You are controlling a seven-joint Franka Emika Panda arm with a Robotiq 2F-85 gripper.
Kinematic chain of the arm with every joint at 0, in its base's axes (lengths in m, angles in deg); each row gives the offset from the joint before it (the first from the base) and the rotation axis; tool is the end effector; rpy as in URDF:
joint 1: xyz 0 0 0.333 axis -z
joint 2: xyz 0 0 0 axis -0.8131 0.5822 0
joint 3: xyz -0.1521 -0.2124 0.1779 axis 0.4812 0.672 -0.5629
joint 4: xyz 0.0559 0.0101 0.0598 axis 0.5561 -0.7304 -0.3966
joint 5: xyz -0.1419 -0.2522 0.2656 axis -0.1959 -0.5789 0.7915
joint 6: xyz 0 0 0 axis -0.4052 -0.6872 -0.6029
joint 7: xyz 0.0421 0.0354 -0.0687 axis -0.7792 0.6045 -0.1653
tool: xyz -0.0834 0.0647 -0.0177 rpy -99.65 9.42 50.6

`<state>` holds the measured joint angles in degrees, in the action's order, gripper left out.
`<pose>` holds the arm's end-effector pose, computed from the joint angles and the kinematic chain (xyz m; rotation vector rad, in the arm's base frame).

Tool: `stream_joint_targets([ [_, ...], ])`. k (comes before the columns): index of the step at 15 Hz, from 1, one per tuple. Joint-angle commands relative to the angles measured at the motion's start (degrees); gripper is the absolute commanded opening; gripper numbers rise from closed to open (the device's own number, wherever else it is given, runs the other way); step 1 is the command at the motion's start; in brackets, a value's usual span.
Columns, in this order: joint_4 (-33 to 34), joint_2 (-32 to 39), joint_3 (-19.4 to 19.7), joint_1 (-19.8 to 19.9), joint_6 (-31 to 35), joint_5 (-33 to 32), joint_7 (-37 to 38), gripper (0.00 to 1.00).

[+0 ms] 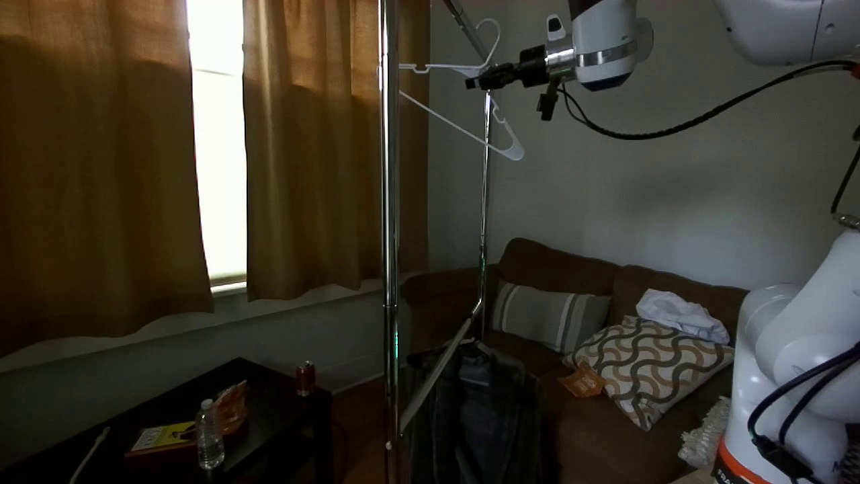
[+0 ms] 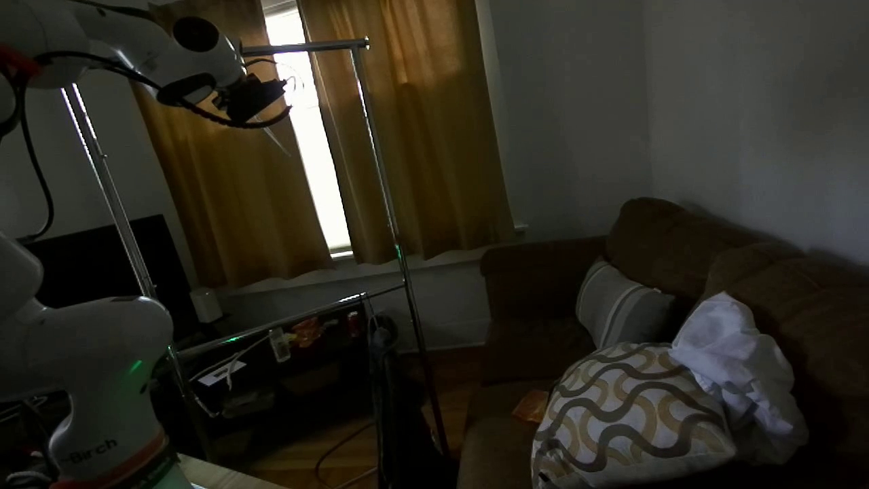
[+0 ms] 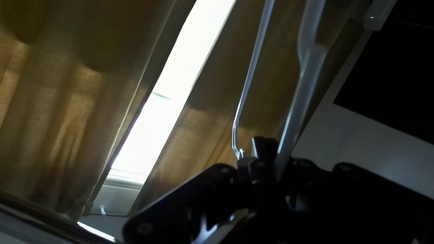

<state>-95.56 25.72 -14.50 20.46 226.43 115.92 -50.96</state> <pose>0.4318 0.0815 0.7617 -1.8312 -1.3264 -1.9270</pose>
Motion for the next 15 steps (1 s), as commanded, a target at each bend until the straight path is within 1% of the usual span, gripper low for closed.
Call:
stream_joint_targets([
  [1, -0.7, -1.8, 2.3, -3.7, 1.3, 5.9, -5.5, 0.01],
  [5, -0.8, -2.9, 4.4, -7.3, 2.8, 14.9, -12.2, 0.01],
  [8, -0.9, -3.3, 6.2, -9.9, 3.3, 22.6, -18.9, 0.01],
  [9, -1.2, -3.1, 6.3, -9.8, 2.5, 23.0, -20.0, 0.01],
  [10, -0.1, -1.9, 5.1, -7.9, 2.5, 20.0, -16.2, 0.06],
  [12, -0.3, -1.8, 5.7, -8.7, 2.5, 21.2, -17.8, 0.06],
  [15, -0.3, -1.8, 5.8, -8.9, 2.5, 21.4, -18.0, 0.06],
])
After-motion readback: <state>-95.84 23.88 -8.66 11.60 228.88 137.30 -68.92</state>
